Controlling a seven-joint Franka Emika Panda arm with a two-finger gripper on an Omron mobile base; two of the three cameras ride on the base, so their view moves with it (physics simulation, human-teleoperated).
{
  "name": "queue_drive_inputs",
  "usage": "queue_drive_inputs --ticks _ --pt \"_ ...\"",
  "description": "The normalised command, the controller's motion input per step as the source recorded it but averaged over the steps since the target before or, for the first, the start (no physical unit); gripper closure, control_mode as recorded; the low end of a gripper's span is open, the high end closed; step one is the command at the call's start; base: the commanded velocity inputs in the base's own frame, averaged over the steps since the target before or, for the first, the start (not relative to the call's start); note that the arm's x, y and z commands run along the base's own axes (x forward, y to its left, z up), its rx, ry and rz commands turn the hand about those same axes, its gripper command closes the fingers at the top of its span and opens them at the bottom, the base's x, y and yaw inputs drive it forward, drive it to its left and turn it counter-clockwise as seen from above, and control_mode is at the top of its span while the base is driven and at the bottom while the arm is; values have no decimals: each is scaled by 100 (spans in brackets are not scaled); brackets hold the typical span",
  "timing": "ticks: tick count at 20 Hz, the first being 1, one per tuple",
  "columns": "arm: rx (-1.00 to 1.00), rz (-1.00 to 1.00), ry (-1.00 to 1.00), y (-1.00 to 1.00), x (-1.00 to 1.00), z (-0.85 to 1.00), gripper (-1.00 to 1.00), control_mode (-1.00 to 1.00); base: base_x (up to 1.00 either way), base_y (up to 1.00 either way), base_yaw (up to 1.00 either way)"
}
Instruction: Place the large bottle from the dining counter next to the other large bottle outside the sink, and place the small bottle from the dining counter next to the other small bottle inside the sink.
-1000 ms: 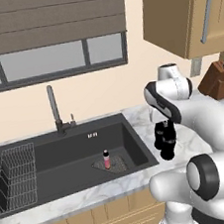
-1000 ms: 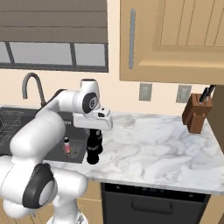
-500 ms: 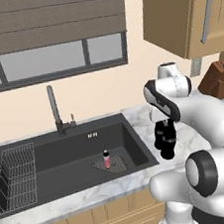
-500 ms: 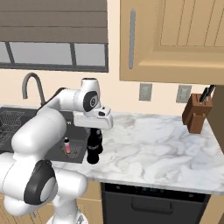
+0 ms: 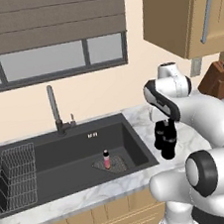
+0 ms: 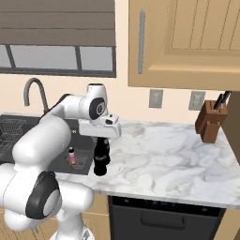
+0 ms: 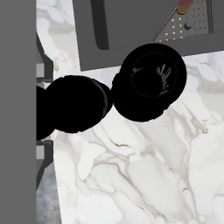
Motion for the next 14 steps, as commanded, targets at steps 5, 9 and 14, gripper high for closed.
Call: queue_drive_inputs --ticks 5,9,14 --pt "0 0 0 0 0 0 -100 -100 0 0 0" --pt "0 0 0 6 0 9 -100 -100 0 0 0" --pt "0 -2 0 9 0 46 -100 -100 0 0 0"
